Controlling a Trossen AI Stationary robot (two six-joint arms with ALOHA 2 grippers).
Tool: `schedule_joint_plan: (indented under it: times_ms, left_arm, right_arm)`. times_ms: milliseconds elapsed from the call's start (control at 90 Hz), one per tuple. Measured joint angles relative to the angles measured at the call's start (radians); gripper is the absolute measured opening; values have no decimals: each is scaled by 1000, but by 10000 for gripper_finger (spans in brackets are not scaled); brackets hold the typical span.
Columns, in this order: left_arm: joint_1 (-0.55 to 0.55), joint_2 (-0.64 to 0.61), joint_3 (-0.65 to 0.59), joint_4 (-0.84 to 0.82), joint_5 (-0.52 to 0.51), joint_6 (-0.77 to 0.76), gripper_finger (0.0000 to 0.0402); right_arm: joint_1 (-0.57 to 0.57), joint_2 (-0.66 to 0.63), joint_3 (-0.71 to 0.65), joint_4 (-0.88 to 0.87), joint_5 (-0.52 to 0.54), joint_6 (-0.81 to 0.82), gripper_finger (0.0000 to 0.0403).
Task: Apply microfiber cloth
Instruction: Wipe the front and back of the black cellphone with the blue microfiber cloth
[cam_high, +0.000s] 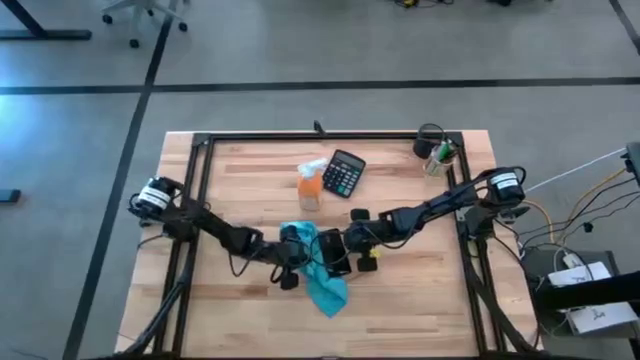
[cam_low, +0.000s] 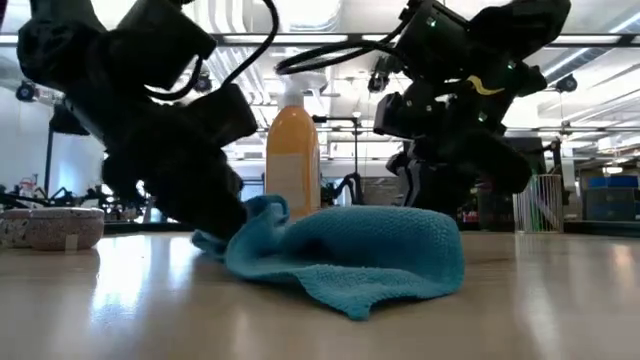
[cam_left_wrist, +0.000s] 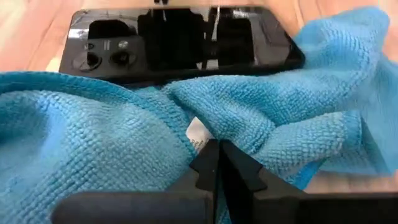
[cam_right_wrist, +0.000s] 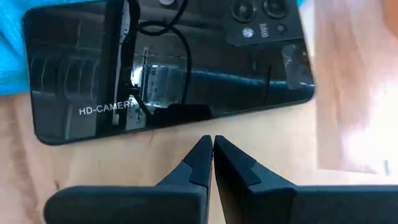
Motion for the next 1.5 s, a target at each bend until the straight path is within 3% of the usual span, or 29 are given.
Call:
schedule_joint_plan:
  times_ms: [489,767,1244,1500]
  left_arm:
    - [6,32,-5,64,18,19,0]
    - [5,-37,-10,87,3,115,0]
    - [-19,-365,-13,-481,26,48,0]
    - [-30,-484,-12,-628,27,-6,0]
  right_arm:
    - [13,82,67,211,-125,-36,0]
    - [11,157,107,262,-116,-54,0]
    - [11,198,161,244,-109,-86,0]
    - [11,198,201,253,-109,-124,0]
